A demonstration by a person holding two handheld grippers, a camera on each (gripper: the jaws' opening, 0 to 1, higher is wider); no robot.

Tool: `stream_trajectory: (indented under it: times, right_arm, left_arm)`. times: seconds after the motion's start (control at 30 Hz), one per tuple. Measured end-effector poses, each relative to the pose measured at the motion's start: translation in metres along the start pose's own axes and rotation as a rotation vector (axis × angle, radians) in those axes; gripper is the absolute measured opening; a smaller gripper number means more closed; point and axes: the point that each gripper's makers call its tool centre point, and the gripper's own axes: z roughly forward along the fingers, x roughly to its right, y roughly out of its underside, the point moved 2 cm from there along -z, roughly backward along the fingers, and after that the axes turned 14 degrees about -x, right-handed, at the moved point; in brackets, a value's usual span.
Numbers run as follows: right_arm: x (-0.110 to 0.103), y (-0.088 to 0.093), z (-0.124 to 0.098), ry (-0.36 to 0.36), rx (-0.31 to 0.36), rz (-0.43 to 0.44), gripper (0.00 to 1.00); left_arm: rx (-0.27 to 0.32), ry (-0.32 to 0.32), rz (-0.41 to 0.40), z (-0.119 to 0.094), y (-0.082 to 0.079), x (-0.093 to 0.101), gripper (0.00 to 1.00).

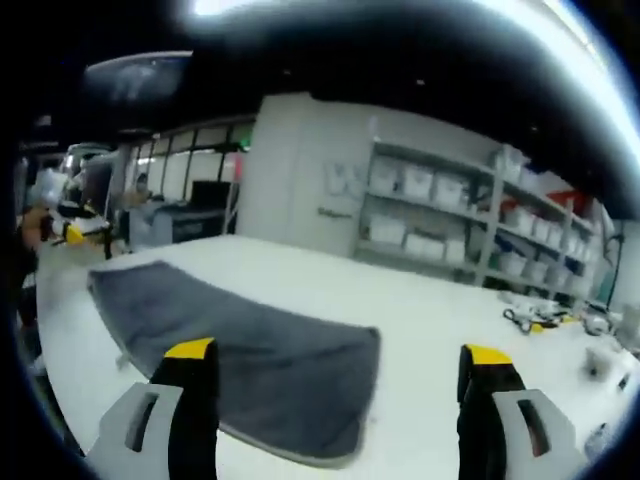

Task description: Open the folded towel by lifting each exposed corner and separating the folded layers until the towel lies flat within the target outline without major curled edges

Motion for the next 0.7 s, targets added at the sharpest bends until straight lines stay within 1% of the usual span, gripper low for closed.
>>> stream_trajectory:
  times: [0.03, 0.07, 0.13, 0.17, 0.2, 0.3, 0.37, 0.43, 0.5, 0.57, 0.63, 0.7]
  right_arm:
    - [-0.004, 0.003, -0.006, -0.01, -0.004, 0.0, 1.0]
    - [-0.005, 0.002, -0.009, -0.011, 0.011, 0.002, 1.0]
    - [-0.009, 0.003, -0.016, -0.018, 0.028, 0.012, 1.0]
    - [-0.011, 0.003, -0.018, -0.02, 0.032, 0.014, 1.0]
    - [-0.012, 0.003, -0.019, -0.021, 0.033, 0.014, 1.0]
    - [-0.015, 0.006, -0.025, -0.012, 0.031, -0.005, 1.0]
    - [-0.016, 0.009, -0.028, -0.012, 0.039, -0.003, 1.0]
    - [-0.023, 0.017, -0.03, -0.047, 0.037, 0.027, 1.0]
    - [-0.026, 0.025, -0.031, -0.049, 0.025, 0.02, 1.0]
    - [-0.026, 0.032, -0.034, -0.04, 0.018, 0.021, 1.0]
    - [-0.023, 0.035, -0.037, -0.03, 0.026, 0.034, 1.0]
    - [-0.021, 0.038, -0.041, -0.03, 0.042, 0.058, 1.0]
  left_arm:
    - [0.002, -0.001, 0.006, -0.003, 0.004, 0.002, 1.0]
    - [0.005, -0.006, 0.018, -0.006, 0.006, 0.002, 1.0]
    - [0.026, 0.006, 0.068, -0.008, 0.005, 0.007, 1.0]
    - [0.014, 0.043, 0.117, -0.009, 0.011, 0.017, 1.0]
    - [-0.003, 0.071, 0.11, -0.01, 0.016, 0.024, 1.0]
    - [0.024, 0.09, 0.087, -0.012, 0.017, 0.03, 1.0]
    - [0.028, 0.082, 0.073, -0.013, 0.019, 0.031, 1.0]
    - [0.045, 0.047, 0.059, -0.017, 0.019, 0.027, 1.0]
    - [0.051, 0.033, 0.058, -0.022, 0.021, 0.027, 1.0]
    - [0.078, 0.024, 0.035, -0.028, 0.019, 0.026, 1.0]
    - [0.101, 0.032, 0.018, -0.033, 0.018, 0.029, 1.0]
    - [0.105, 0.049, 0.018, -0.037, 0.019, 0.034, 1.0]
